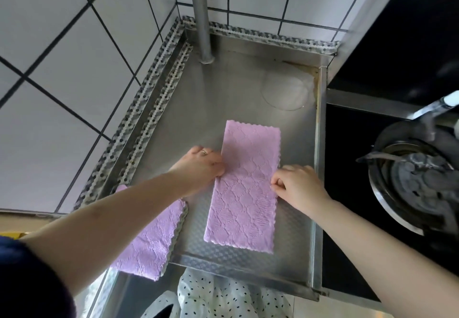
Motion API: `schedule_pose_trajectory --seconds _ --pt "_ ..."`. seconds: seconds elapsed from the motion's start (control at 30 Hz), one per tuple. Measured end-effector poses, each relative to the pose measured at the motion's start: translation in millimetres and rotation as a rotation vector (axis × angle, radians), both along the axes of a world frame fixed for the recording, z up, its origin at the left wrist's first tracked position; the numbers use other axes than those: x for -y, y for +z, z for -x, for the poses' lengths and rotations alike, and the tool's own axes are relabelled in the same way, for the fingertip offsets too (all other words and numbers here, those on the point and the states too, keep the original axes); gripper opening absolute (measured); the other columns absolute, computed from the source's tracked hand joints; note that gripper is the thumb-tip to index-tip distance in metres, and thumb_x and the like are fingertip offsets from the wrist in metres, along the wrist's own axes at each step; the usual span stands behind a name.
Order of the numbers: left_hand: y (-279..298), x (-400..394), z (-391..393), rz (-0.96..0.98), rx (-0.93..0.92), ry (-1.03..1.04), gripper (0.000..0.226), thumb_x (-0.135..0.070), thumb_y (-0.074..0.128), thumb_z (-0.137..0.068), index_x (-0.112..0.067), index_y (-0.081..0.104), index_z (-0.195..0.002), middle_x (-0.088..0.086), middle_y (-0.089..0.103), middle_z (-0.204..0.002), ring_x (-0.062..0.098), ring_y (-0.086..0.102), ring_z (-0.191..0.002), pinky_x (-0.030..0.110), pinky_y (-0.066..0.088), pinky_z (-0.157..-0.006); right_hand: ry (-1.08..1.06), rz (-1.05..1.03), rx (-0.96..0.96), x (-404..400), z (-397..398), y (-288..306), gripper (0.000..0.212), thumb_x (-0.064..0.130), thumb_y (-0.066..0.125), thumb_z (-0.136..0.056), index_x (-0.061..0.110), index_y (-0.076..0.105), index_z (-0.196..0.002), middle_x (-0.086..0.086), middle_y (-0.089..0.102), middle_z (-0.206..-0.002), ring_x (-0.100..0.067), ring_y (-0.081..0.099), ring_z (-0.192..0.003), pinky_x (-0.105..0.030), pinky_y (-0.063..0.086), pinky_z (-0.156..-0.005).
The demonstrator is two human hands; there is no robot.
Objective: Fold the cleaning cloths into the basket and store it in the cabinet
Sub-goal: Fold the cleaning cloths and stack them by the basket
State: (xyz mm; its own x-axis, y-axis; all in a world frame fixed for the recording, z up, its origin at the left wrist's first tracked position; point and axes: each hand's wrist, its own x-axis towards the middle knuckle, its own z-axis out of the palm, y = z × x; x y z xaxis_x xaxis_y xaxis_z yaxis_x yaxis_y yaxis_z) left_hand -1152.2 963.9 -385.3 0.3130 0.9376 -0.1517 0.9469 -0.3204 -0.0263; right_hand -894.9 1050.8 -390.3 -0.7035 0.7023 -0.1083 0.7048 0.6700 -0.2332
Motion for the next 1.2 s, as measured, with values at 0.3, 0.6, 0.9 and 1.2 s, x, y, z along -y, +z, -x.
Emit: schedule_pose_trajectory --seconds 0.3,0.6,0.9,1.2 --pt "-11.2 31.7 1.2 -0.071 0.156 -0.257 0.034 -0.008 0.077 -0.065 -0.029 0.068 -0.090 -0.012 0.065 -0.097 0.013 0.064 -0.085 0.029 0.037 -0.082 0.514 0.008 -0.015 12.6 -28.8 3.1 0.022 0.034 0.081 -0.066 0.032 0.072 -0.086 0.016 0.064 -0.089 -0.009 0.060 -0.089 -0.033 0.037 -0.103" --pt "-4.8 38.5 6.0 0.006 0.302 -0.211 0.023 -0.027 0.053 -0.085 -0.026 0.072 -0.096 -0.014 0.068 -0.103 0.012 0.065 -0.076 0.025 0.052 -0.077 0.426 -0.099 -0.131 24.6 -24.6 -11.9 0.011 0.023 0.055 -0.079 0.024 0.066 -0.075 0.008 0.060 -0.083 -0.015 0.057 -0.083 -0.030 0.036 -0.097" --pt "-10.7 35.6 -0.7 0.074 0.692 0.288 0.023 -0.034 0.050 -0.082 -0.021 0.067 -0.092 -0.005 0.071 -0.091 0.007 0.061 -0.082 0.014 0.042 -0.073 -0.236 0.590 -0.298 12.5 -8.5 10.2 0.005 0.014 0.052 -0.093 0.013 0.055 -0.096 0.006 0.058 -0.085 -0.010 0.054 -0.080 -0.011 0.036 -0.066" --pt "-3.7 -19.9 -25.0 0.099 1.357 1.025 0.026 -0.030 0.051 -0.090 -0.018 0.059 -0.112 0.004 0.068 -0.095 0.017 0.067 -0.088 0.040 0.053 -0.089 -0.714 0.613 -0.581 -30.4 28.4 10.3 0.022 0.018 0.052 -0.094 0.010 0.057 -0.114 -0.007 0.063 -0.111 -0.024 0.059 -0.102 -0.037 0.045 -0.088"
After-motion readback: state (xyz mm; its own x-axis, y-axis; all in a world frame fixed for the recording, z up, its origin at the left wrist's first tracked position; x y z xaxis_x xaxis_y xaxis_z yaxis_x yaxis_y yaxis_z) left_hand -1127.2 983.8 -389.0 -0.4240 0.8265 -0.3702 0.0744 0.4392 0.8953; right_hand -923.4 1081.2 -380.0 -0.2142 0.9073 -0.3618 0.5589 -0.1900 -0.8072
